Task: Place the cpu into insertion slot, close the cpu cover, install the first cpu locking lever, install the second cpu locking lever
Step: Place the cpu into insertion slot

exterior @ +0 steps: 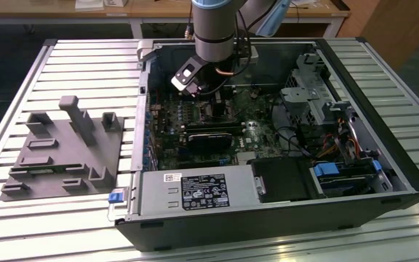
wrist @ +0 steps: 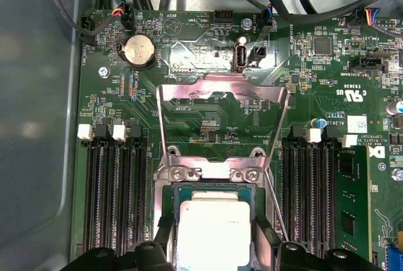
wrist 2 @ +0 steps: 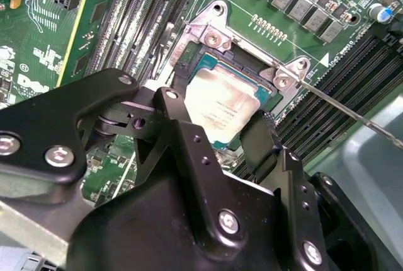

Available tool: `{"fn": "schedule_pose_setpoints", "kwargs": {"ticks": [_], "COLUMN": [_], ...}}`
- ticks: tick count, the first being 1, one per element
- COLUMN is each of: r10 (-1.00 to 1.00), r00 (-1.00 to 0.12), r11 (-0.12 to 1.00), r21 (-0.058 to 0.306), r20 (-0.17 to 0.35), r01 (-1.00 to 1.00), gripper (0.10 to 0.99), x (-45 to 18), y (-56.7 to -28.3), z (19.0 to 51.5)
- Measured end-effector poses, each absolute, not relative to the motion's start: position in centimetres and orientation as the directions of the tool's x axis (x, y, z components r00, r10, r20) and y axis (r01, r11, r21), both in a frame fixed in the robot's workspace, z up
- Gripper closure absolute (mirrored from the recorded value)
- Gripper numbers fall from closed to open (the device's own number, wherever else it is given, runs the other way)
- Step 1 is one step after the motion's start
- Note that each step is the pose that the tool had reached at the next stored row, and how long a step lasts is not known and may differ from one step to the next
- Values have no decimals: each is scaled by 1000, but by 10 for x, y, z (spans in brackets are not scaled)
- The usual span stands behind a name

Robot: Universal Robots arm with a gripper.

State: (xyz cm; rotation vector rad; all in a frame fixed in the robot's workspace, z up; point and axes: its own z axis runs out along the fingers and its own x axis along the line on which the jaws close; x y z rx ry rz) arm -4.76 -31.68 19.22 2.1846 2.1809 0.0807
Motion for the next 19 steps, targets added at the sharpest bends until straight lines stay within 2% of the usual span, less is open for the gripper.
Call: {"fn": "schedule_pose_setpoints", "kwargs": {"ticks": [16,17,18,19], "r10": [1000,1000,1000,1000], "r00": [2,2,2,2], "r11": [-2,-2,-2,-2], "r21": [75,75,75,75], "r20": [-1,-1,-1,-1], "r01": [997,997,997,997], "gripper": [475,486,553,553], "x": [-48,-48,-48,-48], "y": [-317,-317,-317,-317], "z": [204,204,204,204]}}
